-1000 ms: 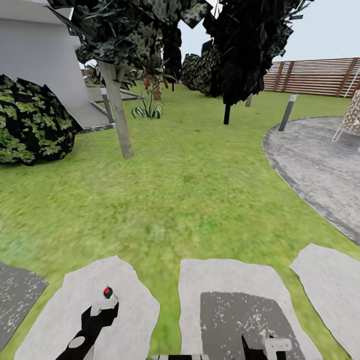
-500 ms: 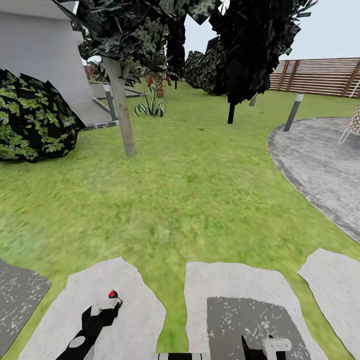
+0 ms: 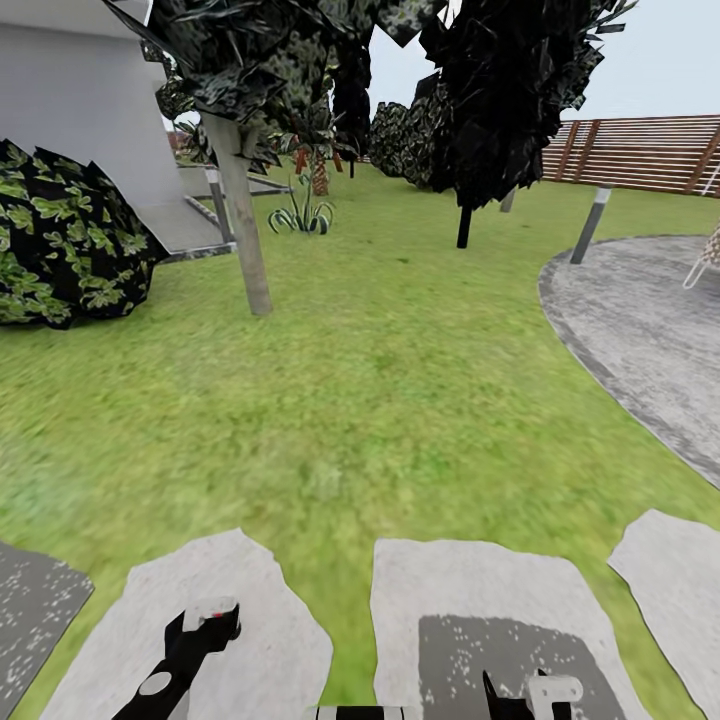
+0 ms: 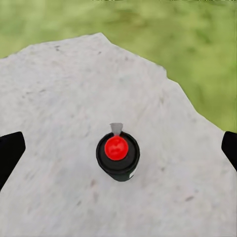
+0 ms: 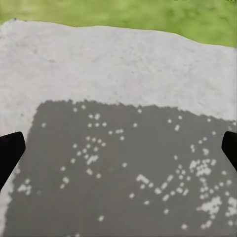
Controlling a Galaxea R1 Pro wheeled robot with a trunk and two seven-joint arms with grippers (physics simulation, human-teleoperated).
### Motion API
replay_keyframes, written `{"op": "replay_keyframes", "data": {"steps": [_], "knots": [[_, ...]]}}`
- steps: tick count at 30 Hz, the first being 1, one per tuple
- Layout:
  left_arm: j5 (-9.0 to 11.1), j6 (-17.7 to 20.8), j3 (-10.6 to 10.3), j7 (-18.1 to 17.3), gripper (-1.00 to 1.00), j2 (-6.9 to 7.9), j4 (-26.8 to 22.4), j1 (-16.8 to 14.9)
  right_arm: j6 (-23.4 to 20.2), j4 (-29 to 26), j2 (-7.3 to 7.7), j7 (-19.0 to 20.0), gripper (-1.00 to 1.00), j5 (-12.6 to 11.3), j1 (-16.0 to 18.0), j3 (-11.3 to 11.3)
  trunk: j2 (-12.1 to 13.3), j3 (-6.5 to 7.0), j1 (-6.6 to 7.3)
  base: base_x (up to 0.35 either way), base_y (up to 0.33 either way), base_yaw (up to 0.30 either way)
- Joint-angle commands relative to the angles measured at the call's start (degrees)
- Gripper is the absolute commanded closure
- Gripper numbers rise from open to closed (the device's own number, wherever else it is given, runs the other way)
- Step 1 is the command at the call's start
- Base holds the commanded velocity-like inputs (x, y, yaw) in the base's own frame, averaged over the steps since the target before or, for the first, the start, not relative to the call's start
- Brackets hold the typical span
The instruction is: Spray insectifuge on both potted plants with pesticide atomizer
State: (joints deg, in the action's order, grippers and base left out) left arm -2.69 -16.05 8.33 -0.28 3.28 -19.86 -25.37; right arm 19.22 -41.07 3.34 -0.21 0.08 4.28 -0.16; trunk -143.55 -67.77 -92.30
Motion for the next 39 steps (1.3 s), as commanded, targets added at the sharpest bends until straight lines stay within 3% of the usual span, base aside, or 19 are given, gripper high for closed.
{"op": "replay_keyframes", "data": {"steps": [1,8,14,20,32,39], "knots": [[-0.3,-0.2,0.2,0.0,-1.0,-0.03,0.0,0.0,0.1,0.0,0.0,0.0,-1.0,0.0,0.0,0.0,0.0,-0.04,0.01,0.035,0.0,0.0],[-0.3,-0.2,0.1,-0.1,-1.0,-0.03,0.1,0.0,0.2,0.0,0.0,0.0,-1.0,0.0,0.0,0.0,0.0,-0.04,0.01,0.01,0.0,0.0],[-0.3,-1.0,0.0,-0.1,-1.0,-0.03,0.1,0.0,0.2,0.0,0.0,0.0,-1.0,0.0,0.0,-0.1,-0.1,-1.66,-0.15,0.0,0.0,0.0],[-0.2,-4.6,0.0,-0.1,-1.0,-0.11,0.1,0.0,0.2,0.0,0.0,0.0,-1.0,0.0,0.0,-0.1,-0.2,-3.53,-0.3,0.0,0.0,0.0],[-0.2,-4.9,-0.1,-0.1,-1.0,-0.11,0.1,0.0,0.1,0.0,0.0,0.0,-1.0,0.0,0.0,-0.1,-0.3,-7.28,-0.61,0.0,0.0,0.0],[-0.2,-4.9,-0.1,-0.1,-1.0,-0.11,0.1,0.0,0.2,0.0,0.0,-0.1,-1.0,0.0,0.0,-0.1,-0.4,-8.2,-0.69,0.0,0.0,0.0]]}}
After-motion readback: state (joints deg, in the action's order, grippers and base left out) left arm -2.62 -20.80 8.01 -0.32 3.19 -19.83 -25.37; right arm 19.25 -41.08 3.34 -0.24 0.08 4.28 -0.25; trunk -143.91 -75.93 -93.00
